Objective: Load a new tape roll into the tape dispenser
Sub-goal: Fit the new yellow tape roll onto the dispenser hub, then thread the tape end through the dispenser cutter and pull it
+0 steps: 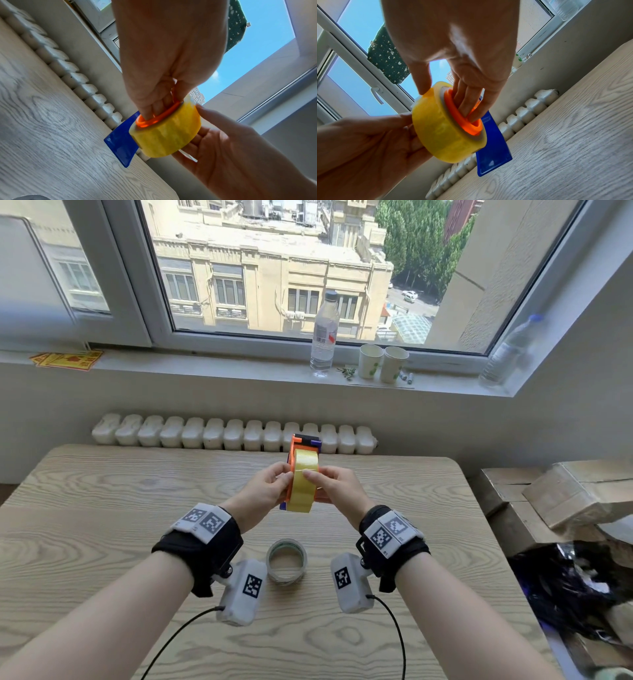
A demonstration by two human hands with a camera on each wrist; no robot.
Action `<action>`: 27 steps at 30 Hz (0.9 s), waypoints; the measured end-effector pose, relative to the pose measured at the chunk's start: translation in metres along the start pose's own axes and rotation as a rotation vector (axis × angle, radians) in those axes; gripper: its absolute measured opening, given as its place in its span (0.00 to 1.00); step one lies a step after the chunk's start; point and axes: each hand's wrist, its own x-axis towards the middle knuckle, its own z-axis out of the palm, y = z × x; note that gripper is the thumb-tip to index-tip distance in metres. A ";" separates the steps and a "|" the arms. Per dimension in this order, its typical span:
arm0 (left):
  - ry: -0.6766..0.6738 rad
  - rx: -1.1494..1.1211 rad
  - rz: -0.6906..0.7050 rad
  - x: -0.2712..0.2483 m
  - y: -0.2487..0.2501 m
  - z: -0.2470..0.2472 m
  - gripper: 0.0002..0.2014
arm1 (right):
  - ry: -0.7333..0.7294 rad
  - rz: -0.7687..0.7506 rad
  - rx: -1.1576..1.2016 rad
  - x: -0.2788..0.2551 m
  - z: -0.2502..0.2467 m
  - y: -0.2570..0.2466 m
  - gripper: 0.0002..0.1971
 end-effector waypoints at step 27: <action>-0.093 0.079 0.077 -0.005 -0.001 -0.004 0.14 | 0.040 -0.315 -0.454 0.005 -0.006 -0.012 0.08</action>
